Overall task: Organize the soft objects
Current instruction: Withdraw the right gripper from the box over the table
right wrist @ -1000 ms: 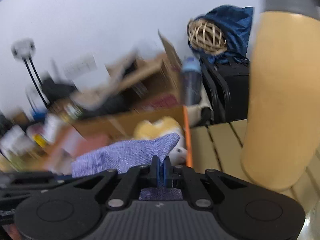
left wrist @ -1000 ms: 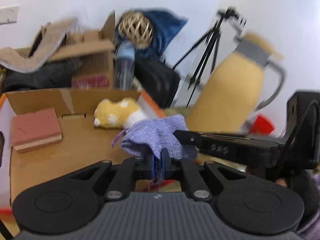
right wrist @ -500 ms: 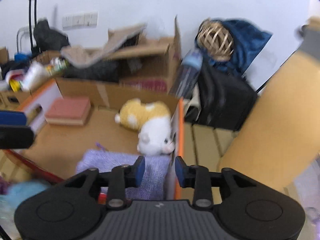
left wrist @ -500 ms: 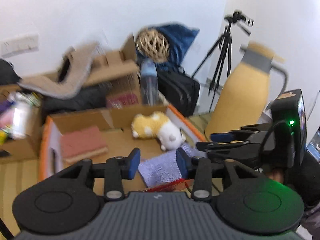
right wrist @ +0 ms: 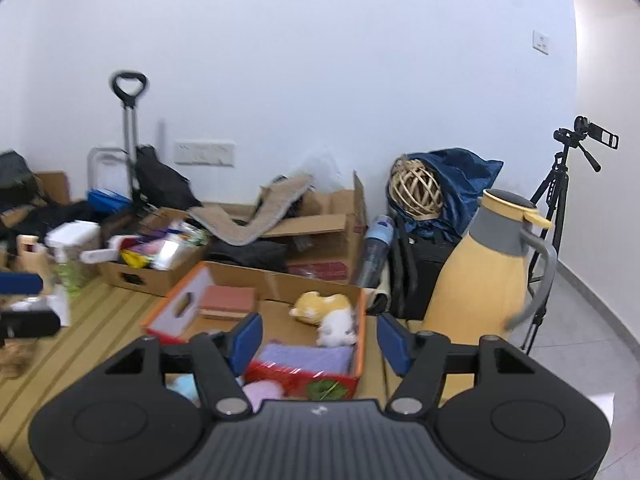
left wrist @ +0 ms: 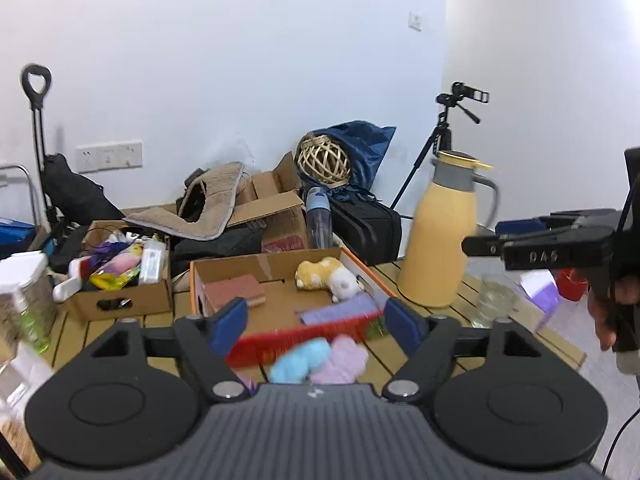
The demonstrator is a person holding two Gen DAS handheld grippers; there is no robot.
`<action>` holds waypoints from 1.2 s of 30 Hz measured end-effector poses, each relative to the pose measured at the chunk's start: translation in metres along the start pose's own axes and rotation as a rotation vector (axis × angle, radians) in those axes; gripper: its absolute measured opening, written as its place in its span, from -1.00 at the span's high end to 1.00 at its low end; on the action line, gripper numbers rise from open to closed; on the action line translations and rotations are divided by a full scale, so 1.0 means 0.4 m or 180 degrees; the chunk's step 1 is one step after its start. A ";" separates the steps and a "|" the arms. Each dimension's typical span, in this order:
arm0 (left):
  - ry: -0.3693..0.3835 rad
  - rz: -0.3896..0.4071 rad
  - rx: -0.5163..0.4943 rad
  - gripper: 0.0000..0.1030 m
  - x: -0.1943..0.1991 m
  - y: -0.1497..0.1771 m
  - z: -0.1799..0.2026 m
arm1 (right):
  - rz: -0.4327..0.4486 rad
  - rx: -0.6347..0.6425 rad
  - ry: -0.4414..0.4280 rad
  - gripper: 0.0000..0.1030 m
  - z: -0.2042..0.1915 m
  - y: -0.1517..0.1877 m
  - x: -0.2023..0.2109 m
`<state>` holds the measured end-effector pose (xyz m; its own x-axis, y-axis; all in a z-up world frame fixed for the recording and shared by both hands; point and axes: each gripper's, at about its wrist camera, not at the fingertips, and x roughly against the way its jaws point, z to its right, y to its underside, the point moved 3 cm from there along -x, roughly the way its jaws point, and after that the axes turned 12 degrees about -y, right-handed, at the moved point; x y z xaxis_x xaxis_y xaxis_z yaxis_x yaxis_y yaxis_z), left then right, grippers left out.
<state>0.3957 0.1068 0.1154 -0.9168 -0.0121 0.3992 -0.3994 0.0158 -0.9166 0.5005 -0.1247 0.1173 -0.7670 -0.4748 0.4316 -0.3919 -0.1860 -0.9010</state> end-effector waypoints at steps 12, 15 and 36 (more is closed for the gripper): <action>-0.0498 0.0560 0.0166 -1.00 0.485 0.393 0.043 | 0.0607 -0.0095 -0.0233 -0.69 -0.234 0.456 0.476; -0.0637 0.0569 0.0288 -1.00 0.559 0.465 0.053 | 0.0625 -0.0124 -0.0140 -0.70 -0.283 0.568 0.527; -0.0836 0.0141 0.0245 -1.00 0.338 0.511 0.014 | 0.0386 -0.0342 -0.0202 -0.53 -0.277 0.652 0.330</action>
<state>0.1900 0.1027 -0.0180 -0.8966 -0.2722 0.3493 -0.3483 -0.0538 -0.9358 0.2408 -0.1403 -0.0559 -0.7798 -0.5421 0.3132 -0.3530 -0.0324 -0.9351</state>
